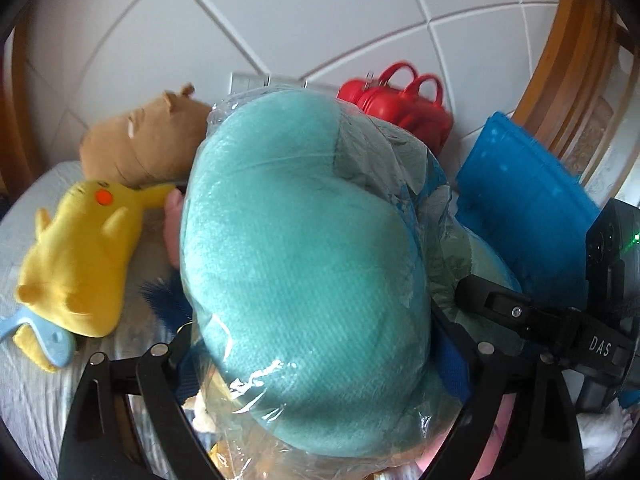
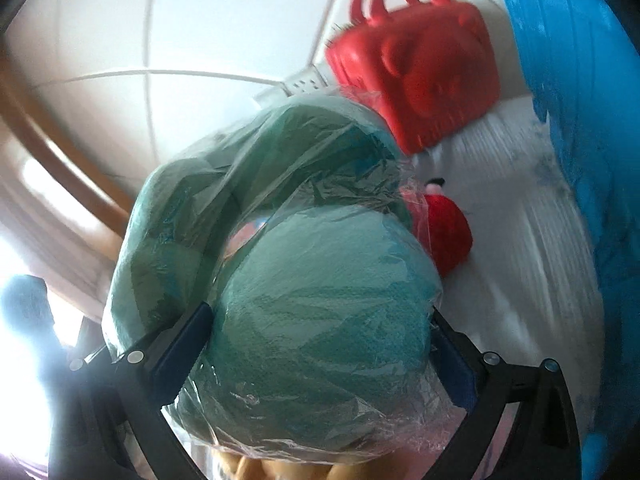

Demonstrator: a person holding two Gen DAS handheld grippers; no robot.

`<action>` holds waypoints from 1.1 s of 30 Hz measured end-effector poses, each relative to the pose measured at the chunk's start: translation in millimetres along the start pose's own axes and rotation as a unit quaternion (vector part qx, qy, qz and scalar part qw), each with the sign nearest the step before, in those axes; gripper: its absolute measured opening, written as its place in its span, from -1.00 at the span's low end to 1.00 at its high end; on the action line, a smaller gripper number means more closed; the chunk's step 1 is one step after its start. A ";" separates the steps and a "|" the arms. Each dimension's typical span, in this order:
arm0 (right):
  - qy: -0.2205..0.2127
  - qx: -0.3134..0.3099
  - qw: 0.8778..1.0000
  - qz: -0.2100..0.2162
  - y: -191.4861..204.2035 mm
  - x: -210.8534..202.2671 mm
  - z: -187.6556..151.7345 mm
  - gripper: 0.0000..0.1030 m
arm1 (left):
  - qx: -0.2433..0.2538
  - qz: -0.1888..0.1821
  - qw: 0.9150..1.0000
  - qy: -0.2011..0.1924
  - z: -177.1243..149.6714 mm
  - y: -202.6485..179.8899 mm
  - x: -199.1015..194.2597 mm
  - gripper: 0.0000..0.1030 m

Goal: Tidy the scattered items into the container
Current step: 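Grasp the teal bagged pillow with the left tool while the right tool grasps it too, then lift the teal pillow with both tools and carry it toward the blue crate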

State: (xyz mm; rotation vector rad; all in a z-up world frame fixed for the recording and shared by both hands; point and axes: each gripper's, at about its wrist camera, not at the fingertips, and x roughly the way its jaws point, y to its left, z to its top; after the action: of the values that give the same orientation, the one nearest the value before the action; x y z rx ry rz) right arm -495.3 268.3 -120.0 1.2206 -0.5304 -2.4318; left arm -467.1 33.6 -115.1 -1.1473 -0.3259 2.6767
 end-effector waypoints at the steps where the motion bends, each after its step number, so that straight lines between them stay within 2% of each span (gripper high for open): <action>1: -0.005 -0.005 1.000 0.002 7.5 -4.2 -1.5 0.97 | -0.003 -0.003 1.000 -0.004 -0.7 -0.4 -8.4 0.80; 15: -0.086 -0.054 0.995 0.019 53.3 -119.8 -39.7 0.97 | 0.020 -0.027 0.997 -0.073 -19.3 -37.3 -120.4 0.80; 26: -0.127 -0.076 0.989 0.032 55.5 -190.2 -71.3 0.97 | 0.037 -0.025 0.993 -0.112 -50.6 -80.2 -176.0 0.80; 33: -0.141 -0.092 0.985 0.048 48.1 -219.0 -81.8 0.97 | 0.039 -0.018 0.990 -0.134 -71.3 -103.4 -201.7 0.80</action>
State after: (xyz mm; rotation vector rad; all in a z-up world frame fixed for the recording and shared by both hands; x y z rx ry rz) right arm -299.0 318.3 6.2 0.7653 -0.4173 -2.5196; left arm -268.1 84.7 4.2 -0.7536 -0.2774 2.7859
